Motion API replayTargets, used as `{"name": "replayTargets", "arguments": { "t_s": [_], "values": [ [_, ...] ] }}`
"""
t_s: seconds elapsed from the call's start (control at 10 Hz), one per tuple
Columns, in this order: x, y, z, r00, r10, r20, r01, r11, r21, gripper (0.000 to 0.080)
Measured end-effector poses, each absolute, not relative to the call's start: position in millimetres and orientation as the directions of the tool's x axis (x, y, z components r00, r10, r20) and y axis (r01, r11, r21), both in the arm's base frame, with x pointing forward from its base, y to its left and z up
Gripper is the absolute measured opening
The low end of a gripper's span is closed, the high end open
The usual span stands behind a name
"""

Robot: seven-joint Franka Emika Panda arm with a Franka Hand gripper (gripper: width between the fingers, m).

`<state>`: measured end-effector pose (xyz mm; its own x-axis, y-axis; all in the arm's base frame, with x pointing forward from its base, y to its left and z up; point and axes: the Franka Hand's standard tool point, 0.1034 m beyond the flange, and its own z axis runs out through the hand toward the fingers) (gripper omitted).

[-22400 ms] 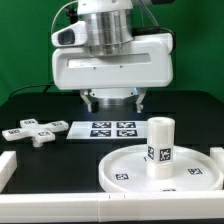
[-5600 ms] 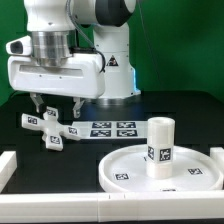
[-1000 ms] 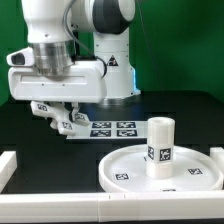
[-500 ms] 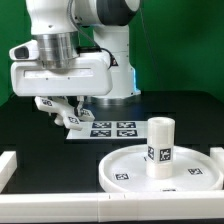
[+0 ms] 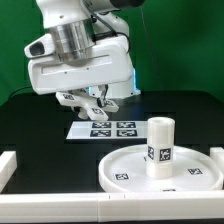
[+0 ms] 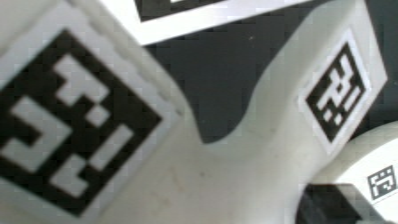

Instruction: Assemble round table

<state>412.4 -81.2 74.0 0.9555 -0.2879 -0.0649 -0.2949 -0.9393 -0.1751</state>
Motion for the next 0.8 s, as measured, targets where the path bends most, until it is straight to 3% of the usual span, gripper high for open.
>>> {"name": "replayTargets", "arguments": {
  "t_s": [0.3, 0.5, 0.7, 0.8],
  "values": [
    [410.7, -80.1, 71.3, 0.955, -0.288, -0.073, -0.296, -0.939, -0.174, 0.0409],
    [426.7, -48.0, 82.3, 0.940, -0.327, -0.096, -0.341, -0.904, -0.257, 0.0409],
    [459.9, -23.5, 99.9, 0.955, -0.292, -0.054, -0.295, -0.915, -0.275, 0.0409],
    [457.6, -26.5, 97.6, 0.954, -0.293, -0.055, -0.297, -0.915, -0.272, 0.0409]
  ]
}}
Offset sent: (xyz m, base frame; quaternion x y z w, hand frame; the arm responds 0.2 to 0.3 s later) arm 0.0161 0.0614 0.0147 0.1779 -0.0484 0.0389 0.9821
